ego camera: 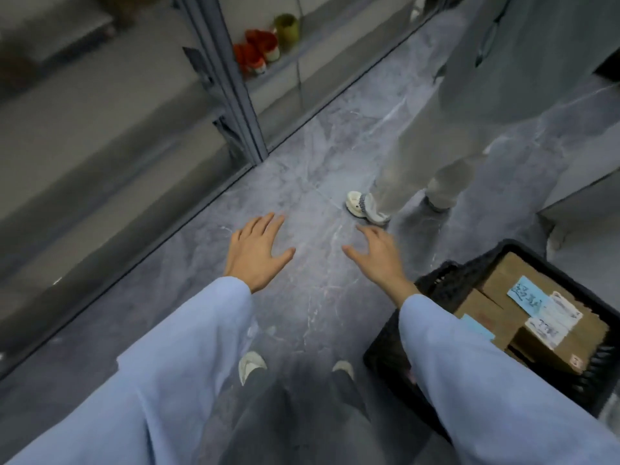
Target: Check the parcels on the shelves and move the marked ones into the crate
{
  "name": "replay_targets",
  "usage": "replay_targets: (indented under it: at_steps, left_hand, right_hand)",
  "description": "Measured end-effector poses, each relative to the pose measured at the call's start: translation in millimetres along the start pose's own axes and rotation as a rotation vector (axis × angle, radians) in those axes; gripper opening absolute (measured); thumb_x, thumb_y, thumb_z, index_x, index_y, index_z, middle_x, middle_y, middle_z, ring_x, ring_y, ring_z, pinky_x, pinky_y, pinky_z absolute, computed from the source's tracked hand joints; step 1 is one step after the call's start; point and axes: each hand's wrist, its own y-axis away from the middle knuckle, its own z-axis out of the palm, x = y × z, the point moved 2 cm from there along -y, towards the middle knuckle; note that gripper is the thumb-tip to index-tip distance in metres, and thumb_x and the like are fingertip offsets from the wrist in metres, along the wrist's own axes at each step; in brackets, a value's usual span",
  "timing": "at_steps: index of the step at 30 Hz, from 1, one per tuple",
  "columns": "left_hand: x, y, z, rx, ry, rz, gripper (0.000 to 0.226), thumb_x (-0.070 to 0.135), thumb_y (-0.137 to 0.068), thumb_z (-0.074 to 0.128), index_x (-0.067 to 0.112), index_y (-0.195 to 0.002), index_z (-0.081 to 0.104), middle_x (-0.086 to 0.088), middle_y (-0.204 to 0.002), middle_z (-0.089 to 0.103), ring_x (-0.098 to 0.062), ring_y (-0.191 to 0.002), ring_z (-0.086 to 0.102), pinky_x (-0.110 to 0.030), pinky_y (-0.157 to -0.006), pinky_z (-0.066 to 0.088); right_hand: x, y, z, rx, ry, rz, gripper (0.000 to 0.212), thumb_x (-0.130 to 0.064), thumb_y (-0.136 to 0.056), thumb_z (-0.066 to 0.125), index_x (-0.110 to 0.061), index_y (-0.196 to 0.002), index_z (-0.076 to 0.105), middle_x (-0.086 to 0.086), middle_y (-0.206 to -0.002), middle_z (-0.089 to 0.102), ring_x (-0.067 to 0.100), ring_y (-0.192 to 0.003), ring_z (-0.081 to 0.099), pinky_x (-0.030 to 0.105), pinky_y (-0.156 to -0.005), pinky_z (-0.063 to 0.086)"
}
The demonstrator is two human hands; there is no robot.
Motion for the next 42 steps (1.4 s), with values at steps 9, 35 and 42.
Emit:
replay_targets:
  at_steps: [9, 35, 42]
  left_hand:
    - [-194, 109, -101, 0.266, -0.023, -0.432, 0.071, 0.054, -0.094, 0.048, 0.030, -0.155, 0.021, 0.006, -0.163, 0.016, -0.018, -0.148, 0.015, -0.037, -0.115, 0.014]
    - [-551, 372, -361, 0.772, -0.178, -0.913, 0.078, 0.064, -0.093, 0.038, 0.025, -0.156, 0.013, 0.003, -0.164, 0.013, -0.020, -0.150, 0.014, -0.044, -0.117, 0.018]
    - [-633, 377, -392, 0.823, -0.197, -0.945, 0.077, 0.064, -0.093, 0.039, 0.027, -0.156, 0.015, 0.004, -0.164, 0.012, -0.018, -0.149, 0.014, -0.042, -0.116, 0.017]
  right_hand:
    - [-254, -6, 102, -0.254, 0.119, -0.453, 0.064, -0.046, -0.092, 0.062, -0.017, -0.146, 0.043, 0.011, -0.150, 0.039, 0.029, -0.139, 0.033, 0.039, -0.111, 0.031]
    - [-799, 137, 265, -0.248, 0.212, -1.228, 0.080, -0.058, -0.091, 0.057, -0.028, -0.156, 0.021, 0.000, -0.163, 0.021, 0.025, -0.149, 0.018, 0.042, -0.118, 0.025]
    - [-885, 133, 317, -0.232, 0.229, -1.297, 0.080, -0.056, -0.091, 0.058, -0.024, -0.156, 0.023, 0.003, -0.161, 0.024, 0.026, -0.148, 0.019, 0.039, -0.118, 0.022]
